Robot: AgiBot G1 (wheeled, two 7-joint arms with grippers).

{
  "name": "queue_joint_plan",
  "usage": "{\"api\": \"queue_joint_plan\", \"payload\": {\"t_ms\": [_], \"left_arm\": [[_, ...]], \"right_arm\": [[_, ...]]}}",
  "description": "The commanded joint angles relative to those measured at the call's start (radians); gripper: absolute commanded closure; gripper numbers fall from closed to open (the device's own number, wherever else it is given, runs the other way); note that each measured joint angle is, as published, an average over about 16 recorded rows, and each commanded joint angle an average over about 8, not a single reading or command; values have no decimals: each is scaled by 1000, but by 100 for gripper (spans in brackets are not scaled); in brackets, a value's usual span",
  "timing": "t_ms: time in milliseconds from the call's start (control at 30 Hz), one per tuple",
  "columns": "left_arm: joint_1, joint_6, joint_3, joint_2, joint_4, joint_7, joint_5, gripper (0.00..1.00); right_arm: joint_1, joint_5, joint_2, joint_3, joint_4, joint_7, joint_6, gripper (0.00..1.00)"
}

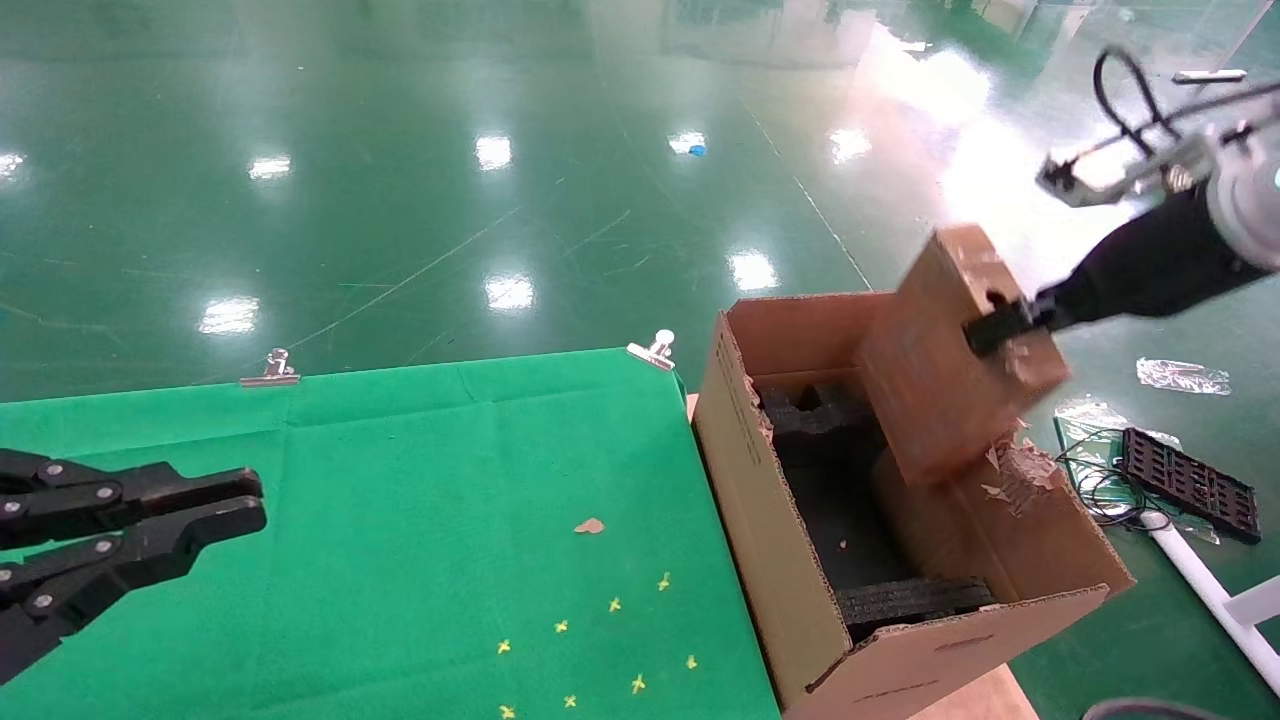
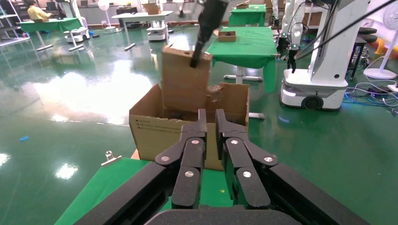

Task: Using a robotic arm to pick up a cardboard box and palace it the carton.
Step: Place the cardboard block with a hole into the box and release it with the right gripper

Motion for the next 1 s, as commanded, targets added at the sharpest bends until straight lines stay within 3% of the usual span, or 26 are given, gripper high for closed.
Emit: {"api": "queue_joint_plan", "payload": {"t_ms": [33, 500, 1000], "left_arm": [[0, 0, 0, 0, 0, 0, 0, 0], [0, 0, 1, 0, 0, 0, -1, 0], [0, -1, 2, -1, 0, 1, -1, 0]], "right_arm": [[-30, -2, -3, -6, -34, 3, -2, 100], [-176, -9, -37, -19, -158, -21, 18, 100], [-427, 65, -80, 28, -213, 3, 172, 100]]}}
